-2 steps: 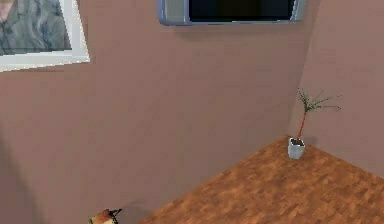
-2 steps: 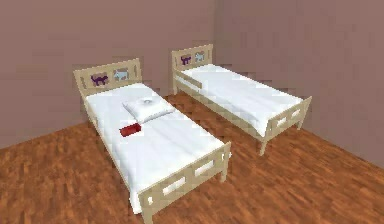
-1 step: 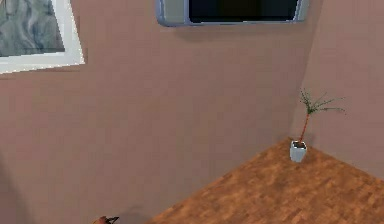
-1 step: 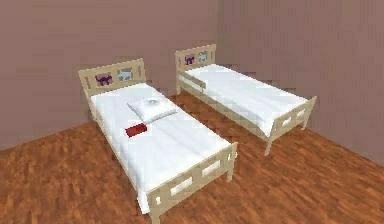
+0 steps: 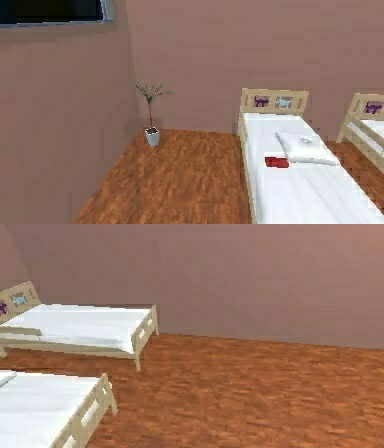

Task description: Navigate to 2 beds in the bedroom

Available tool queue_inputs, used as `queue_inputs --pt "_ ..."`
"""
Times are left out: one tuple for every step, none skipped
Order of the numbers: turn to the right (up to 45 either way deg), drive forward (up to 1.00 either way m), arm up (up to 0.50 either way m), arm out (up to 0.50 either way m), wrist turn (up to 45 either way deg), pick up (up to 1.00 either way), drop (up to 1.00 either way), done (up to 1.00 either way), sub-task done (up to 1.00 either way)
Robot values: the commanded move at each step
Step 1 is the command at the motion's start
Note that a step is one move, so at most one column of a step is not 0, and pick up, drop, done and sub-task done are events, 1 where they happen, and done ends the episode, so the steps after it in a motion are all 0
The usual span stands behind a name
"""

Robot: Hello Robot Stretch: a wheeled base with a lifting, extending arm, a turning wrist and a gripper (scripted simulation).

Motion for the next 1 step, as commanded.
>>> queue_inputs --pt "30.0 0.0 0.0 0.0 0.0 0.0 0.0 0.0 0.0"
